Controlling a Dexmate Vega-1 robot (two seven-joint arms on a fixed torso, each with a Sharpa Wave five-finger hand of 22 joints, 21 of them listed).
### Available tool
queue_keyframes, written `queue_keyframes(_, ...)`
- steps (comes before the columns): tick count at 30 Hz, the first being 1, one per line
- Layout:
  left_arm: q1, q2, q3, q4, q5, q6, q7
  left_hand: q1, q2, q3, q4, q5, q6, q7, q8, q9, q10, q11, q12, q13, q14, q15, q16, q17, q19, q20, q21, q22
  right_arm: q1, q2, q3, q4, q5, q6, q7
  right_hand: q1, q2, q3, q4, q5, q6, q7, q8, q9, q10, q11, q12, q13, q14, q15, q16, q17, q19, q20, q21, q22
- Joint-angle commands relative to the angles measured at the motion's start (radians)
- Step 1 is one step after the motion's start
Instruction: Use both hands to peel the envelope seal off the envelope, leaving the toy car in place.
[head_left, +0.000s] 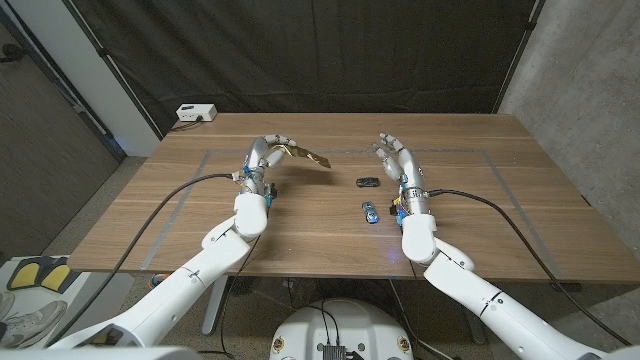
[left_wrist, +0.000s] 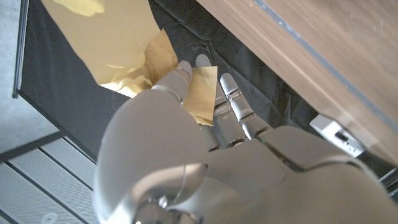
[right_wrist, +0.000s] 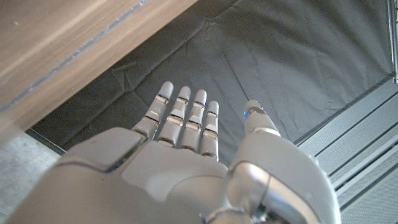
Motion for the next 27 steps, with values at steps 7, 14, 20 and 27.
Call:
queue_keyframes(7,-0.035,-0.033,-0.015,0.048,-0.196,-0.115,-0.149,0.010,0.005,-0.001,0.009,0.008,0.003,0.006,-0.006,0.000,-0.023,0.002,-0.011,0.003,-0.019,-0.145,-0.044,-0.009,-0.020,0.008,0.019,-0.006,-0.003,0.023,-0.051,-0.034,-0.226,-0.020,-0.177,0.127,-0.022,0.007,0.000,0.001,0.145,-0.044,0.028,0.000,0.146,-0.036,0.042,0.004,0.131,-0.129,0.056,0.028,0.078,-0.039,0.040,0.006)
queue_keyframes(14,-0.057,-0.021,0.005,0.047,-0.126,-0.134,-0.138,0.011,-0.004,-0.007,0.011,0.016,0.025,-0.023,-0.002,-0.002,-0.019,0.002,-0.029,-0.015,-0.029,-0.147,-0.071,-0.015,-0.032,0.005,0.026,-0.017,-0.004,0.019,-0.059,-0.041,-0.255,-0.003,-0.198,0.196,-0.039,-0.006,-0.003,0.008,0.211,-0.065,0.039,0.000,0.209,-0.054,0.057,0.006,0.197,-0.162,0.103,0.059,0.118,-0.041,0.066,0.009)
queue_keyframes(20,-0.076,-0.013,0.029,0.037,-0.014,-0.139,-0.091,0.013,-0.007,-0.010,0.012,0.021,0.021,-0.022,-0.007,-0.004,-0.011,0.001,-0.039,-0.023,-0.032,-0.146,-0.084,-0.018,-0.039,0.007,0.030,-0.024,-0.004,0.031,-0.066,-0.051,-0.278,-0.009,-0.212,0.196,-0.075,-0.036,0.014,0.015,0.256,-0.057,0.046,0.001,0.261,-0.049,0.075,0.013,0.226,-0.156,0.125,0.079,0.120,-0.029,0.077,0.013)
queue_keyframes(27,-0.095,-0.018,0.046,0.039,0.068,-0.159,-0.055,0.019,-0.013,-0.016,0.011,0.024,0.022,-0.016,-0.010,-0.004,-0.005,0.002,-0.043,-0.023,-0.027,-0.147,-0.091,-0.016,-0.042,0.005,0.035,-0.031,-0.009,0.046,-0.075,-0.081,-0.314,-0.063,-0.215,0.216,-0.114,-0.071,0.014,0.033,0.306,-0.054,0.055,0.001,0.311,-0.050,0.092,0.024,0.291,-0.169,0.179,0.114,0.139,-0.047,0.098,0.018)
